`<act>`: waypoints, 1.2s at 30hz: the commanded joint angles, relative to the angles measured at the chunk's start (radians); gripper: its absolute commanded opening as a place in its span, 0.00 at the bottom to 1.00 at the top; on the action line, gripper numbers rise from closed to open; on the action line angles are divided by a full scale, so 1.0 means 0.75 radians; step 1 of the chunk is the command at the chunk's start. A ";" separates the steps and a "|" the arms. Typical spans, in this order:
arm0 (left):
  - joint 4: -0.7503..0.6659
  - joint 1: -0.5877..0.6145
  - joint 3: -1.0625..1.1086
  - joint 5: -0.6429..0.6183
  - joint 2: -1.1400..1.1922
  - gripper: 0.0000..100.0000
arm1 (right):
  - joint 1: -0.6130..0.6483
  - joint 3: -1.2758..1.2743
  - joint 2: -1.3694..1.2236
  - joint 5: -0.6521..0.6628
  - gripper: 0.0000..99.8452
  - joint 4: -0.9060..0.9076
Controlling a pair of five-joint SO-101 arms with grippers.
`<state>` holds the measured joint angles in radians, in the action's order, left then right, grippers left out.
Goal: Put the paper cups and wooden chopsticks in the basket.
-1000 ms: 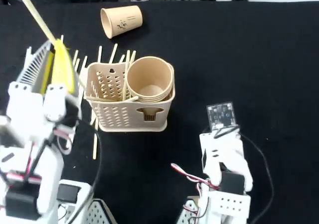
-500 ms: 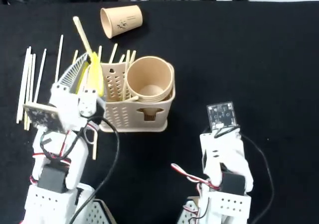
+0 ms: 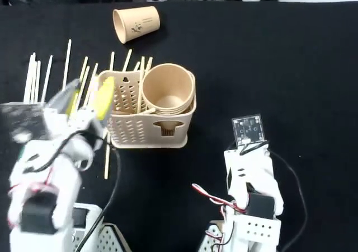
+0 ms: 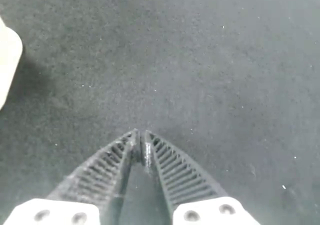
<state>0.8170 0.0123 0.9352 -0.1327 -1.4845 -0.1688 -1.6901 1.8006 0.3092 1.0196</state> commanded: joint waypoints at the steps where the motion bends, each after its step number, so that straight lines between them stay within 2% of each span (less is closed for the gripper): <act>1: 0.270 0.210 -0.392 -0.018 0.065 0.25 | 0.020 0.005 0.069 0.000 0.01 0.002; 6: 0.462 0.447 -0.553 -0.010 0.452 0.25 | 0.020 0.005 0.069 0.000 0.01 0.002; 10: 0.466 0.609 -0.629 0.051 0.835 0.25 | 0.020 0.005 0.069 0.000 0.01 0.002; 14: 0.466 0.664 -0.731 0.172 1.203 0.25 | 0.020 0.005 0.069 0.000 0.01 0.002; 23: 0.466 0.662 -1.141 0.358 1.989 0.24 | 0.020 0.005 0.069 0.000 0.01 0.002; 28: 0.479 0.594 -1.366 0.475 2.355 0.24 | 0.020 0.005 0.069 0.000 0.01 0.002; 36: 0.479 0.490 -1.662 0.481 2.762 0.24 | 0.020 0.005 0.069 0.000 0.01 0.002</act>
<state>1.1653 0.4097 -0.1788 0.2232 0.5025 -0.1688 -1.6901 1.8006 0.3092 1.0196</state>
